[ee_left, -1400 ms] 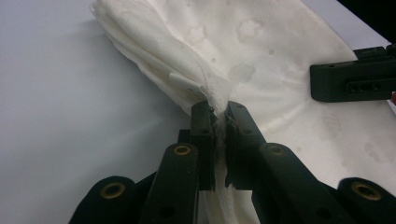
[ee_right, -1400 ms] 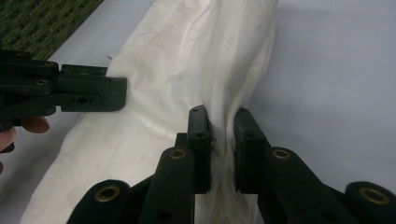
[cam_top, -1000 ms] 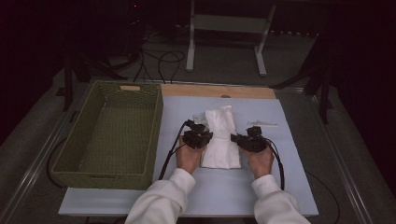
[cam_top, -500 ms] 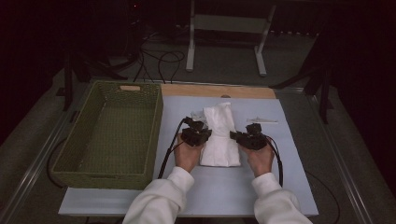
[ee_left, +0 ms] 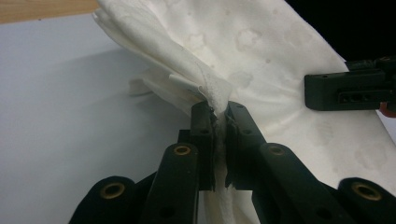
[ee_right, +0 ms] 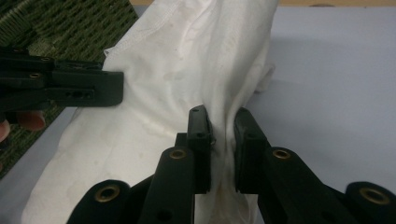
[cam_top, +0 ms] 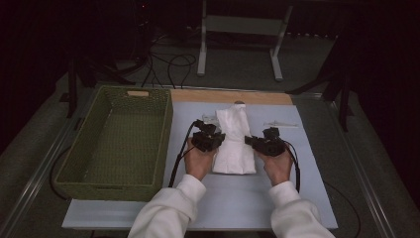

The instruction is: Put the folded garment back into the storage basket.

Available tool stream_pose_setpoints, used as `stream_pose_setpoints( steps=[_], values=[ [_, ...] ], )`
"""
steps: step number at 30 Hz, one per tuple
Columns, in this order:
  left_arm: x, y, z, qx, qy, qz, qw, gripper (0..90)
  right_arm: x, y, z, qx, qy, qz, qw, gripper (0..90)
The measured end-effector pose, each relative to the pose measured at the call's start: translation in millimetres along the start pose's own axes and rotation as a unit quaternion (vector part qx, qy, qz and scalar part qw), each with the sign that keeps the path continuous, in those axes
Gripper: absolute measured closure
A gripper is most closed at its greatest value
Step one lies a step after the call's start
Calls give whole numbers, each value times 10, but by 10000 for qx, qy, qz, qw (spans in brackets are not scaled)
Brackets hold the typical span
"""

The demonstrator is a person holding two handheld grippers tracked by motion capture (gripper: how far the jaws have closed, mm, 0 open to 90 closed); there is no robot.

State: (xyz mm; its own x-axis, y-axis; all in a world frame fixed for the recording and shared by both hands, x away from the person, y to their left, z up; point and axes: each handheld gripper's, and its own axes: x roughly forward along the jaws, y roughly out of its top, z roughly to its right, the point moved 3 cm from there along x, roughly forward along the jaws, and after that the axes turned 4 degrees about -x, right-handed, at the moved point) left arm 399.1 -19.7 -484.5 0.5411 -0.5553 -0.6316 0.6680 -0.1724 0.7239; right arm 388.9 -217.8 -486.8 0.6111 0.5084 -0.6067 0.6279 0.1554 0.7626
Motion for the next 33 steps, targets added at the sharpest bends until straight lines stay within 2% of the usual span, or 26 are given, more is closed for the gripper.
stream_pose_setpoints(
  steps=[7,8,9,10,14,18,24,33],
  values=[
    [-25,34,18,-2,13,20,10000,835,-10,16,-4,8,9,12,10000,800],
    [-78,95,35,-28,-24,65,10000,835,-14,24,-3,-15,7,24,10000,800],
    [-153,193,49,-26,-39,74,10000,835,-67,89,-17,-13,19,63,10000,800],
    [-157,201,48,-31,-39,79,10000,835,-125,192,-32,10,69,88,9999,800],
    [-189,246,43,-47,-53,76,9999,835,-139,237,-37,4,107,95,9999,800],
    [-237,295,26,-66,-135,92,9998,835,-162,294,-46,6,149,133,9998,800],
    [-316,353,-11,-197,-307,126,9993,835,-182,340,-57,81,274,199,9994,800],
    [-427,427,-78,-429,-648,240,9967,835,-253,427,-88,195,459,331,9982,800]
  ],
)
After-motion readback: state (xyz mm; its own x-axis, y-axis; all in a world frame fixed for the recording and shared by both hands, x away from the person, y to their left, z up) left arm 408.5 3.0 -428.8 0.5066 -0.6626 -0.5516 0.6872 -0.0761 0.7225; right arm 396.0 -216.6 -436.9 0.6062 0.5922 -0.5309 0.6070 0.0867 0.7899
